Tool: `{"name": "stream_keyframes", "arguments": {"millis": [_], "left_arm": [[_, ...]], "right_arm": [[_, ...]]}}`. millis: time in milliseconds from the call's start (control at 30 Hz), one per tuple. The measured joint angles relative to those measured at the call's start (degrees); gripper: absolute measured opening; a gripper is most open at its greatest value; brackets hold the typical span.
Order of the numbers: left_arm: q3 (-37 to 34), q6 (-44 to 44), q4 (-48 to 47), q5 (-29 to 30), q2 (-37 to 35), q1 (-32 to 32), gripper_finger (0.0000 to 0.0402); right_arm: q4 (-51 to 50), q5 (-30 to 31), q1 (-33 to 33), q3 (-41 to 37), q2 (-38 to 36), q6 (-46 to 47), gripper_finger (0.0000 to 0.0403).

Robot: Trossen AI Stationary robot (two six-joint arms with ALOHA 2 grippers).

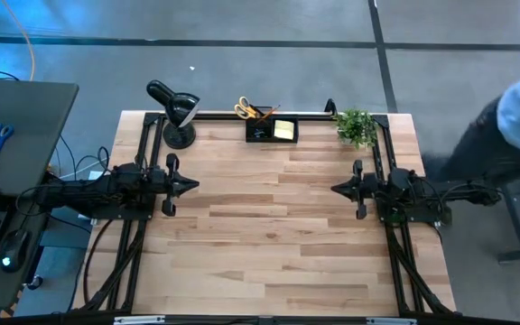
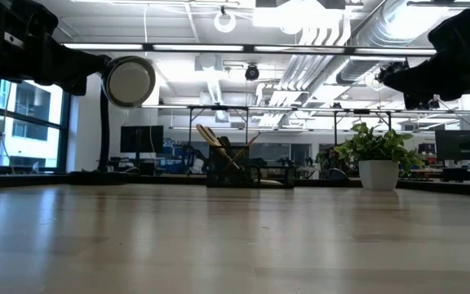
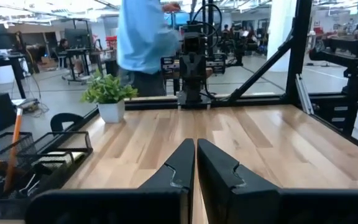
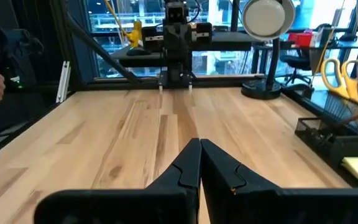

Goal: Pick and place office supplies into organizer
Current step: Return to Home Position

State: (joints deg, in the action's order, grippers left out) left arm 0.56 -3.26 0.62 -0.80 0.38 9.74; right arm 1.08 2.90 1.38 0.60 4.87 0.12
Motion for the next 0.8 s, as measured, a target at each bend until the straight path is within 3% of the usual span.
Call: {"name": "stream_keyframes", "arguments": {"millis": [800], "left_arm": [[0.0,0.1,0.0,0.2,0.0,0.0,0.001]], "right_arm": [[0.0,-0.1,0.1,0.0,0.0,-0.1,0.0]]}}
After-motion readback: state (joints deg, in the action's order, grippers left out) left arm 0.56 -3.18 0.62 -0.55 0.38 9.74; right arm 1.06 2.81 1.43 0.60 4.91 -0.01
